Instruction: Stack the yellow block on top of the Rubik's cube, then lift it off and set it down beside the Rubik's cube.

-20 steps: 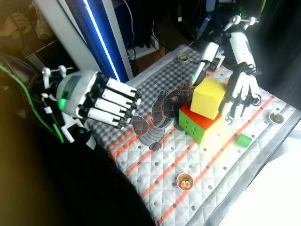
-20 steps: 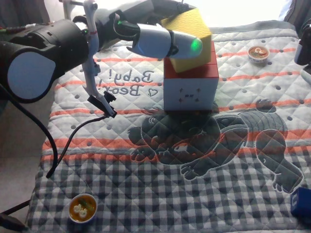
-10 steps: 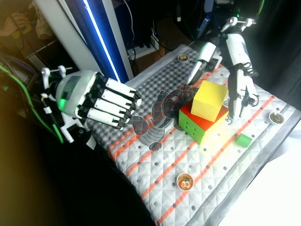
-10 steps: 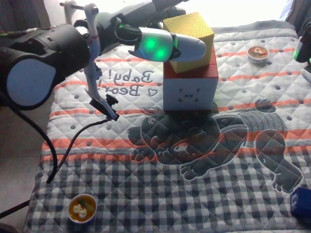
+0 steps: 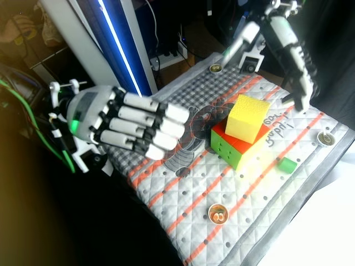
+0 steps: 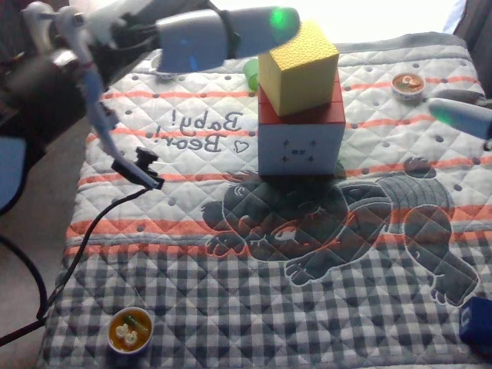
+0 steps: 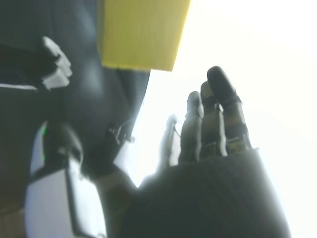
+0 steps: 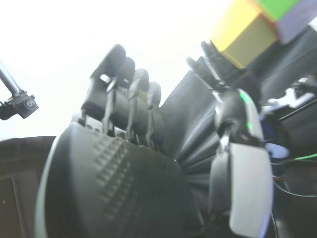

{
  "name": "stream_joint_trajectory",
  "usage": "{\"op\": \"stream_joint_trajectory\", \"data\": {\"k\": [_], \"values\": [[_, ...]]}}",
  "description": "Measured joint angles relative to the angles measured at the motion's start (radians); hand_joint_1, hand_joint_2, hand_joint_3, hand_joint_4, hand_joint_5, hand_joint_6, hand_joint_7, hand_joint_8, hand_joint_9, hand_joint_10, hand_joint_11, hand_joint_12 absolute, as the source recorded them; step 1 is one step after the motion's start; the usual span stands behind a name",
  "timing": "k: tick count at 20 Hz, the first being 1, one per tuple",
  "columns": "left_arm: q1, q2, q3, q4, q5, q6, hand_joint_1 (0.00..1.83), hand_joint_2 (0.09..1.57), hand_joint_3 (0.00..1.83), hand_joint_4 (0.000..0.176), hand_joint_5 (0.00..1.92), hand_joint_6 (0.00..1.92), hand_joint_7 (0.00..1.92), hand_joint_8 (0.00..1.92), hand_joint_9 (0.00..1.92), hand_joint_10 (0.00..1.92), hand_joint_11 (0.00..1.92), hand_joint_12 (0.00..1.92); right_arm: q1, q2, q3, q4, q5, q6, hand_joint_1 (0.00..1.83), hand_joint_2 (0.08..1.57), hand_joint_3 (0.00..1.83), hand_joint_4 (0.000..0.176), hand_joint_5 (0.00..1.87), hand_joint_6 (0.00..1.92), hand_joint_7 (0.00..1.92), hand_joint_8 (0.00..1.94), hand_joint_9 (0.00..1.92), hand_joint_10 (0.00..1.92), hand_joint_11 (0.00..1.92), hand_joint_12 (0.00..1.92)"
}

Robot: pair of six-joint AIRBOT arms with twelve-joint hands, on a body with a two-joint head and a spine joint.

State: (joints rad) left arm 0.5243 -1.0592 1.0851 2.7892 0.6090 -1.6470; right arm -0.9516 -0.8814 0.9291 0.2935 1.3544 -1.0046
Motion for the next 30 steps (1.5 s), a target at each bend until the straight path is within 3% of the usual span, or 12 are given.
{"op": "stream_joint_trajectory", "data": {"k": [2, 5, 8, 9, 10, 12, 14, 18, 22, 25, 27, 30], "values": [[0.066, 0.038, -0.035, 0.002, 0.094, -0.078, 0.09, 1.10, 0.01, 0.176, 0.00, 0.00, 0.16, 0.01, 0.01, 0.44, 0.00, 1.31, 0.065, -0.029, 0.033, -0.032, -0.076, 0.001, 0.51, 0.85, 0.00, 0.000, 0.06, 0.04, 0.06, 0.01, 0.01, 0.12, 0.00, 0.67], [0.178, 0.089, -0.076, -0.016, 0.225, -0.206, 0.06, 1.19, 0.01, 0.115, 0.00, 0.00, 0.31, 0.03, 0.10, 0.80, 0.00, 1.63, 0.157, -0.072, 0.081, -0.063, -0.170, 0.014, 0.35, 0.89, 0.00, 0.000, 0.03, 0.02, 0.07, 0.01, 0.05, 0.12, 0.00, 0.81], [0.273, 0.135, -0.148, -0.068, 0.375, -0.212, 0.11, 1.29, 0.03, 0.125, 0.00, 0.00, 0.31, 0.01, 0.09, 0.77, 0.00, 1.53, 0.222, -0.118, 0.118, -0.085, -0.244, 0.015, 0.36, 0.84, 0.00, 0.000, 0.10, 0.04, 0.16, 0.03, 0.16, 0.15, 0.00, 0.99], [0.301, 0.144, -0.166, -0.082, 0.414, -0.212, 0.16, 1.27, 0.00, 0.108, 0.00, 0.00, 0.31, 0.00, 0.12, 0.69, 0.00, 1.56, 0.238, -0.132, 0.129, -0.087, -0.267, 0.015, 0.26, 0.83, 0.00, 0.000, 0.18, 0.06, 0.28, 0.05, 0.27, 0.19, 0.00, 1.23], [0.317, 0.146, -0.174, -0.089, 0.438, -0.211, 0.16, 1.27, 0.00, 0.108, 0.00, 0.00, 0.31, 0.00, 0.12, 0.69, 0.00, 1.56, 0.252, -0.141, 0.138, -0.088, -0.287, 0.015, 0.26, 0.83, 0.00, 0.000, 0.18, 0.06, 0.28, 0.05, 0.27, 0.19, 0.00, 1.23], [0.348, 0.152, -0.190, -0.114, 0.476, -0.212, 0.25, 1.22, 0.00, 0.070, 0.02, 0.00, 0.32, 0.01, 0.16, 0.63, 0.00, 1.48, 0.281, -0.165, 0.166, -0.082, -0.324, 0.015, 0.23, 0.85, 0.00, 0.000, 0.20, 0.02, 0.33, 0.01, 0.29, 0.12, 0.00, 1.26], [0.369, 0.154, -0.201, -0.140, 0.510, -0.212, 0.25, 1.22, 0.00, 0.064, 0.02, 0.00, 0.33, 0.01, 0.16, 0.64, 0.00, 1.49, 0.304, -0.190, 0.190, -0.077, -0.357, 0.015, 0.26, 0.86, 0.00, 0.000, 0.19, 0.02, 0.33, 0.01, 0.28, 0.11, 0.00, 1.27], [0.409, 0.161, -0.227, -0.163, 0.557, -0.212, 0.28, 1.23, 0.00, 0.082, 0.06, 0.00, 0.37, 0.01, 0.13, 0.77, 0.00, 1.47, 0.341, -0.243, 0.244, -0.088, -0.453, 0.016, 0.26, 0.89, 0.00, 0.000, 0.21, 0.00, 0.31, 0.00, 0.20, 0.05, 0.00, 0.96], [0.417, 0.169, -0.236, -0.167, 0.587, -0.212, 0.37, 1.25, 0.00, 0.042, 0.04, 0.00, 0.38, 0.01, 0.13, 0.83, 0.00, 1.45, 0.362, -0.283, 0.284, -0.080, -0.520, 0.016, 0.29, 0.88, 0.00, 0.000, 0.31, 0.02, 0.42, 0.02, 0.29, 0.12, 0.00, 1.43], [0.420, 0.169, -0.238, -0.164, 0.598, -0.212, 0.45, 1.28, 0.00, 0.013, 0.07, 0.01, 0.40, 0.02, 0.11, 0.88, 0.00, 1.37, 0.363, -0.314, 0.300, -0.085, -0.571, 0.016, 0.26, 0.90, 0.00, 0.000, 0.26, 0.00, 0.34, 0.00, 0.13, 0.28, 0.00, 1.15], [0.422, 0.169, -0.239, -0.165, 0.600, -0.212, 0.49, 1.29, 0.00, 0.020, 0.13, 0.02, 0.40, 0.02, 0.10, 0.88, 0.00, 1.31, 0.363, -0.325, 0.310, -0.094, -0.599, 0.017, 0.24, 0.89, 0.00, 0.000, 0.26, 0.00, 0.41, 0.02, 0.21, 0.34, 0.00, 1.26], [0.427, 0.169, -0.248, -0.166, 0.606, -0.212, 0.63, 1.32, 0.00, 0.017, 0.19, 0.02, 0.43, 0.05, 0.16, 0.86, 0.00, 1.31, 0.364, -0.339, 0.320, -0.105, -0.634, 0.017, 0.33, 0.89, 0.01, 0.000, 0.28, 0.01, 0.31, 0.00, 0.17, 0.27, 0.00, 1.09]]}}
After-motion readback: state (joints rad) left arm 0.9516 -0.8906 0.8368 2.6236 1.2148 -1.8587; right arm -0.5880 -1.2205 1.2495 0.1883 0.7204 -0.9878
